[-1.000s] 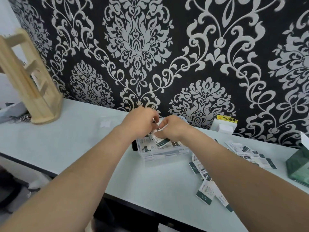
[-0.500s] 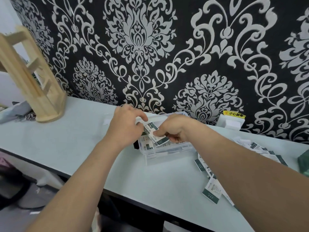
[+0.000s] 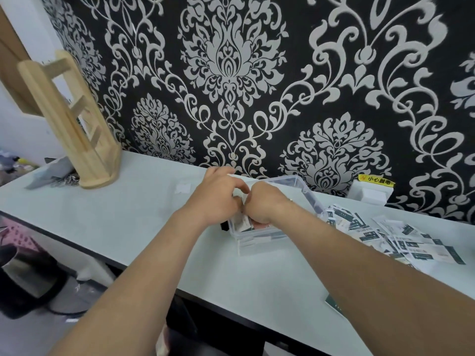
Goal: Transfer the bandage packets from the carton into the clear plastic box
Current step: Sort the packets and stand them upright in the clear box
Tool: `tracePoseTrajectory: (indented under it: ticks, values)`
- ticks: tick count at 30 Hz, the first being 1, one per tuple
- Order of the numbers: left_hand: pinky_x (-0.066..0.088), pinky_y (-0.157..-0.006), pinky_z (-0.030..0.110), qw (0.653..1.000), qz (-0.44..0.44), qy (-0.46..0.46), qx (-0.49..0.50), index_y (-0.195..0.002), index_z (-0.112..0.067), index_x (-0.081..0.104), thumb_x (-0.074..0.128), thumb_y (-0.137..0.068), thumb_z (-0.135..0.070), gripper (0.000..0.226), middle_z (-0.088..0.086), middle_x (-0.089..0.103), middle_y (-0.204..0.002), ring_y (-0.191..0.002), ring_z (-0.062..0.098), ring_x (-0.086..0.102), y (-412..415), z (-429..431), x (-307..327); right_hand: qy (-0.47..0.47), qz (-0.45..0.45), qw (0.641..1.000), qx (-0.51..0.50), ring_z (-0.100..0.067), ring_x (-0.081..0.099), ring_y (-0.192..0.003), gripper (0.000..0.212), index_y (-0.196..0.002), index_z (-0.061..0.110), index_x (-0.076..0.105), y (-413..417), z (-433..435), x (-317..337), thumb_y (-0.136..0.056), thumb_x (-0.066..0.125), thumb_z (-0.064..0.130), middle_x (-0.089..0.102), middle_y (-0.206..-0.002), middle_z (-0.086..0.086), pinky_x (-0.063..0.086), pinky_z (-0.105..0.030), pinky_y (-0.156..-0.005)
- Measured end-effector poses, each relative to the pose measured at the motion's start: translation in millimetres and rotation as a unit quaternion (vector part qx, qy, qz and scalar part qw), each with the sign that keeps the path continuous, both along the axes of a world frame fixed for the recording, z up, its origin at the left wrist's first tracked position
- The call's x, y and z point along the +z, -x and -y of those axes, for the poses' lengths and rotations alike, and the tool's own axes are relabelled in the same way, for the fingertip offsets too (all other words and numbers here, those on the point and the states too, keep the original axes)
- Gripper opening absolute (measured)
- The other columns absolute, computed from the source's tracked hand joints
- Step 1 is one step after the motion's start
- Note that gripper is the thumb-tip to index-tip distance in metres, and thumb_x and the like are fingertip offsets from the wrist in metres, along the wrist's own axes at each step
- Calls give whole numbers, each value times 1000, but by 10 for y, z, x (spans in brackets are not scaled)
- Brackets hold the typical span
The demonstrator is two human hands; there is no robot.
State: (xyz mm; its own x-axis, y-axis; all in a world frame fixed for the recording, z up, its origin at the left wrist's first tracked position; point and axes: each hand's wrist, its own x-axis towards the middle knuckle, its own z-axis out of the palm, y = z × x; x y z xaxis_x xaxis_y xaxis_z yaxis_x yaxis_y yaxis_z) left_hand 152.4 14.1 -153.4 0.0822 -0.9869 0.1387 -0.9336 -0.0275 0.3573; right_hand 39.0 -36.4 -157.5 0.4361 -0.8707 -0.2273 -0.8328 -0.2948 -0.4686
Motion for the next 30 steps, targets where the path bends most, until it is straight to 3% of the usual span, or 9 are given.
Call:
tracePoseTrajectory:
  ticks: [4, 9, 13, 16, 18, 21, 25, 27, 30]
  values:
    - [31, -97, 23, 998, 31, 35, -37, -103, -24, 72, 59, -83, -9, 28, -5, 53, -127, -123, 15, 37, 1, -10, 49, 38, -20, 999, -6, -20, 56, -67, 25, -60, 14, 47, 12, 34, -22, -79, 60, 5, 53, -61, 0, 37, -25, -48]
    - [51, -83, 36, 990, 113, -34, -71, -88, -29, 74, 53, -77, -8, 31, -2, 65, -98, -97, 19, 57, 94, -11, 163, 30, -24, 999, -22, -24, 57, -64, 18, -61, 11, 54, 111, 94, 2, -67, 62, -5, 55, -58, -4, 42, -26, -55]
    - [54, -68, 35, 973, 168, -112, -108, -87, -29, 69, 56, -77, -17, 20, -2, 67, -83, -80, 22, 61, 163, 11, 163, -7, -8, 1000, -19, -26, 68, -72, 10, -67, 7, 66, 135, 86, 6, -71, 61, -1, 68, -67, -9, 57, -32, -69]
    - [53, -62, 32, 959, 198, -160, -124, -84, -26, 64, 61, -81, -31, 7, -2, 65, -81, -72, 18, 60, 190, 33, 169, -23, 27, 999, -14, -28, 72, -82, 16, -85, 2, 72, 150, 96, -8, -74, 61, 2, 73, -80, -14, 59, -40, -80]
    - [45, -54, 27, 947, 223, -179, -148, -77, -30, 57, 64, -82, -35, 10, -4, 62, -79, -66, 13, 55, 220, 36, 197, -33, 38, 999, -7, -31, 71, -85, 20, -91, 1, 72, 171, 105, 3, -75, 61, 3, 74, -85, -17, 58, -43, -82]
    - [47, -60, 26, 935, 233, -209, -164, -97, -33, 68, 72, -77, -40, 21, -6, 65, -90, -78, 15, 60, 248, 74, 223, -49, 33, 998, 6, -26, 70, -75, 14, -86, 3, 75, 229, 111, 32, -77, 65, 3, 75, -84, -14, 59, -39, -80]
    - [43, -57, 26, 917, 283, -218, -180, -103, -32, 67, 59, -81, -19, 28, -6, 62, -85, -79, 17, 60, 286, 117, 251, -28, 4, 998, 55, -24, 69, -84, 19, -71, 18, 70, 278, 85, 45, -80, 62, 2, 72, -81, -5, 57, -33, -79]
    - [39, -54, 25, 912, 294, -218, -188, -104, -33, 65, 55, -80, -12, 33, -8, 56, -78, -76, 17, 57, 294, 121, 260, -21, 1, 998, 67, -25, 68, -90, 20, -77, 16, 74, 286, 79, 32, -81, 60, 2, 74, -89, -7, 56, -36, -84]
    - [49, -64, 29, 913, 292, -206, -195, -105, -35, 66, 57, -82, -20, 29, -8, 61, -86, -83, 18, 59, 271, 136, 241, -11, 7, 998, 60, -27, 68, -90, 16, -89, 7, 74, 308, 84, 43, -82, 60, 3, 74, -92, -12, 56, -36, -82]
